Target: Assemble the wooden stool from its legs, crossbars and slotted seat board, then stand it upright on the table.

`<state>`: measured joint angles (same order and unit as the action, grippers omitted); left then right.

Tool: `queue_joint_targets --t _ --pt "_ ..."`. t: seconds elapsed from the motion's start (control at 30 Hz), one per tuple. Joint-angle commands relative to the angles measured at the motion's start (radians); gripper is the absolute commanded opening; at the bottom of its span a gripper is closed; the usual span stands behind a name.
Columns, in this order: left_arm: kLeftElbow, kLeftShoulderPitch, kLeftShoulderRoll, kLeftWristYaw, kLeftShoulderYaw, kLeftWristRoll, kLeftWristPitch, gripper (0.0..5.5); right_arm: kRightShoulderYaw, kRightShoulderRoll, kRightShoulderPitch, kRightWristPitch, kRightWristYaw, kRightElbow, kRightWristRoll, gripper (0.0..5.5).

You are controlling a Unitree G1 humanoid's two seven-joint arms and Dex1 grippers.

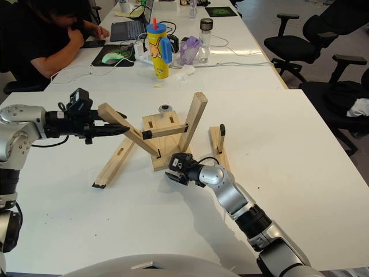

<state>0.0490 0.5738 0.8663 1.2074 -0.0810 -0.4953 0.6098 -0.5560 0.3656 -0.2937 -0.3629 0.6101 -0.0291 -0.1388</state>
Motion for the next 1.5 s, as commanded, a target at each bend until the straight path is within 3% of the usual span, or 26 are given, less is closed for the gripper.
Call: queue_joint_targets --t 0.03,0.37,0.47,0.6,0.73,0.97,1.13,1.2,1.3,1.43,1.5 --pt "0.117 -0.076 -0.051 -0.011 -0.08 -0.014 0.061 2.02 -0.032 0.006 0.047 -0.068 0.058 0.045 0.0 3.43" --pt "0.007 -0.137 -0.152 -0.127 -0.133 0.078 0.002 2.02 -0.03 0.016 0.059 -0.076 0.087 0.035 0.007 3.43" --pt "-0.014 -0.16 -0.162 -0.131 -0.157 0.102 -0.014 2.02 0.093 -0.044 0.089 -0.072 0.057 -0.025 0.128 3.16" --pt "0.001 -0.165 -0.151 -0.141 -0.142 0.086 -0.004 2.02 0.32 -0.17 0.127 -0.175 0.038 -0.318 0.477 2.57" --pt "-0.002 -0.155 -0.13 -0.129 -0.142 0.086 -0.005 2.02 0.426 -0.263 0.083 -0.308 -0.108 -0.554 0.668 1.91" --pt "-0.042 -0.103 -0.128 -0.107 -0.171 0.104 -0.022 2.02 0.288 -0.28 -0.052 -0.187 -0.347 -0.52 0.344 0.75" --pt "-0.064 -0.068 -0.138 -0.097 -0.191 0.108 -0.032 2.02 0.078 -0.234 0.037 -0.409 -0.425 -0.144 0.164 0.03" --pt "-0.07 -0.054 -0.142 -0.095 -0.199 0.111 -0.036 2.02 0.027 -0.199 0.067 -0.456 -0.397 -0.092 0.143 0.01" --pt "-0.078 -0.045 -0.146 -0.09 -0.206 0.119 -0.043 2.02 0.044 -0.208 0.055 -0.411 -0.373 -0.111 0.146 0.01" --pt "-0.099 -0.045 -0.148 -0.088 -0.207 0.13 -0.061 2.02 0.186 -0.29 0.057 -0.091 -0.355 -0.253 0.245 0.01" --pt "-0.122 -0.034 -0.146 -0.072 -0.205 0.136 -0.079 2.02 0.233 -0.271 0.116 0.052 -0.321 -0.368 0.281 0.01"
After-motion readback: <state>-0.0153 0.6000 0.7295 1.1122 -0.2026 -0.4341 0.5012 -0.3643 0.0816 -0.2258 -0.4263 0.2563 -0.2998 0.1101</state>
